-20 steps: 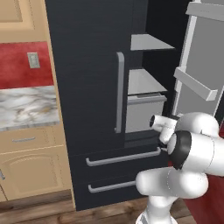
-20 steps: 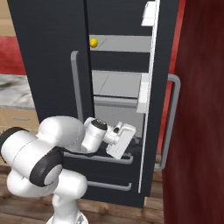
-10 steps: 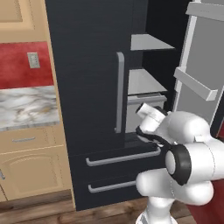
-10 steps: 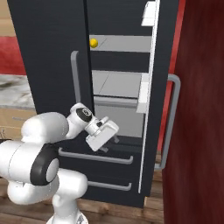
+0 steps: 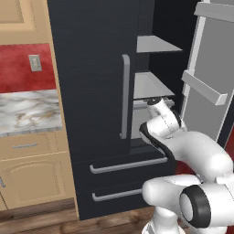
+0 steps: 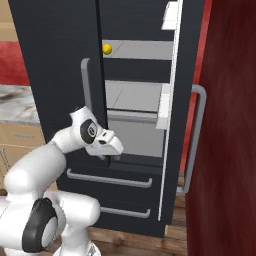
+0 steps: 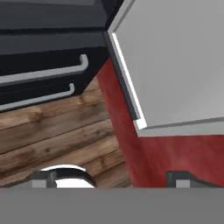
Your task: Retrieve a lemon from the fridge and place it on the cutting board with the fish.
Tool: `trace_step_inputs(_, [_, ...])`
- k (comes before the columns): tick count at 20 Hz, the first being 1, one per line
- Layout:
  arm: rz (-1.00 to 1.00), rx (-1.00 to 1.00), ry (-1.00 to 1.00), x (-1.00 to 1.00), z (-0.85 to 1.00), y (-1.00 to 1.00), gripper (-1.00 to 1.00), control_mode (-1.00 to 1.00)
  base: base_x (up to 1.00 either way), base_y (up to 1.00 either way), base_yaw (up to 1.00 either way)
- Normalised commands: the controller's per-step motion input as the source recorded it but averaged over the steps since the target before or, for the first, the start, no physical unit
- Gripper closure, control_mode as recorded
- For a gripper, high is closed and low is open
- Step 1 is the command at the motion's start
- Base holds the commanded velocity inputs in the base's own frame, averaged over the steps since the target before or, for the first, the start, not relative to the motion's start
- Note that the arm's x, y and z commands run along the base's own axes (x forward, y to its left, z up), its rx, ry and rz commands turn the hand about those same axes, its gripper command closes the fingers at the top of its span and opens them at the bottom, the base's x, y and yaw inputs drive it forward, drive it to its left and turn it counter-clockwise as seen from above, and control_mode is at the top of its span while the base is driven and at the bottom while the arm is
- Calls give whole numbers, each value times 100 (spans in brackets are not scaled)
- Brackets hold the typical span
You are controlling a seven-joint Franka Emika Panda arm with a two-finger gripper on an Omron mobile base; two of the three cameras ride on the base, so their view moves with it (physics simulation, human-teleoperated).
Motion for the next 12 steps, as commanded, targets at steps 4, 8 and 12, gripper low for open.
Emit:
trace_step_inputs(4, [19,22,-86,-17,15,36,-100,-100,0,0,0])
trace_step_inputs(8, [24,23,-75,-9,30,28,-100,-100,0,0,0])
trace_step_inputs(12, [23,19,-20,0,51,42,-100,-100,0,0,0])
